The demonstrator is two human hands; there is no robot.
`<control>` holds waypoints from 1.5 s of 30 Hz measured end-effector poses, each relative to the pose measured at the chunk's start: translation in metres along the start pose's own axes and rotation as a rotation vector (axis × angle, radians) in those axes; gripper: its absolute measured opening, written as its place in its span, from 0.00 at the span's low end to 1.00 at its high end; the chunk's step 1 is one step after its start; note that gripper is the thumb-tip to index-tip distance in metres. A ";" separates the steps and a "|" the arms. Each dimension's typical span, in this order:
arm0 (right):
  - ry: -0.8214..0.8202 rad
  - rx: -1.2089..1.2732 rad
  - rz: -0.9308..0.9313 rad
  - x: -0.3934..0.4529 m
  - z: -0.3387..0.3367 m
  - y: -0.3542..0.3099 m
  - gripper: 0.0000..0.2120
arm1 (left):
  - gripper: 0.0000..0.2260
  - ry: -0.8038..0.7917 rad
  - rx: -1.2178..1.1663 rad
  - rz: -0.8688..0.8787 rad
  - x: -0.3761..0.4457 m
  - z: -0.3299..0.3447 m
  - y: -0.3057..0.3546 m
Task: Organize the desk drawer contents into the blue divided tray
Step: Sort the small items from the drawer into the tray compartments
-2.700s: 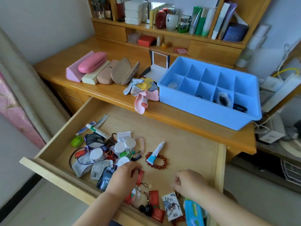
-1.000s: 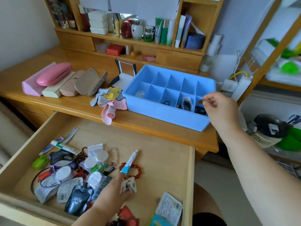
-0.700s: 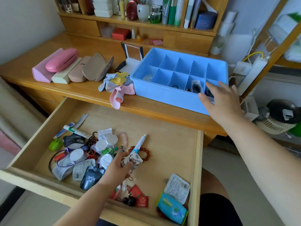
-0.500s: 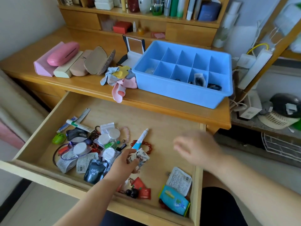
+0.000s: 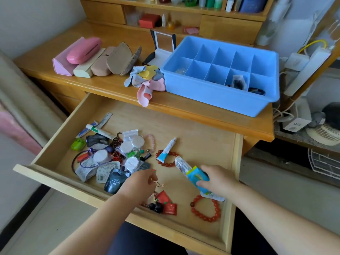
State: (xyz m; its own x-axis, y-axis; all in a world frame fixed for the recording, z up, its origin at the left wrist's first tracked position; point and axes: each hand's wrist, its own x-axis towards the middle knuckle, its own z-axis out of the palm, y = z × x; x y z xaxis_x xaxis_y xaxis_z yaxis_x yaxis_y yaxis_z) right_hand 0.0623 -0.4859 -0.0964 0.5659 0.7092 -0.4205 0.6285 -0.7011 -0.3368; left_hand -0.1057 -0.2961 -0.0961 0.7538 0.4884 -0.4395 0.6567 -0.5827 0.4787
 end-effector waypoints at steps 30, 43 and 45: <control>0.132 -0.128 -0.591 0.018 0.047 -0.076 0.09 | 0.15 0.430 -0.583 -0.118 0.019 -0.047 -0.071; 0.004 -0.354 -0.602 0.024 0.059 -0.078 0.23 | 0.17 0.432 -0.984 -0.243 0.021 -0.055 -0.074; 0.108 -0.389 -0.601 0.020 0.056 -0.077 0.18 | 0.17 0.451 -0.991 -0.261 0.021 -0.057 -0.076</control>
State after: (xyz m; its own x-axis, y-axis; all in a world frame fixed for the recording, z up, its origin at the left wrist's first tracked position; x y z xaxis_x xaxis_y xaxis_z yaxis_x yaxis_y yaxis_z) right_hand -0.0045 -0.4221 -0.1257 0.0999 0.9814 -0.1641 0.9806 -0.1251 -0.1511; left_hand -0.1387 -0.2052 -0.0983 0.3974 0.8283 -0.3950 0.3717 0.2483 0.8945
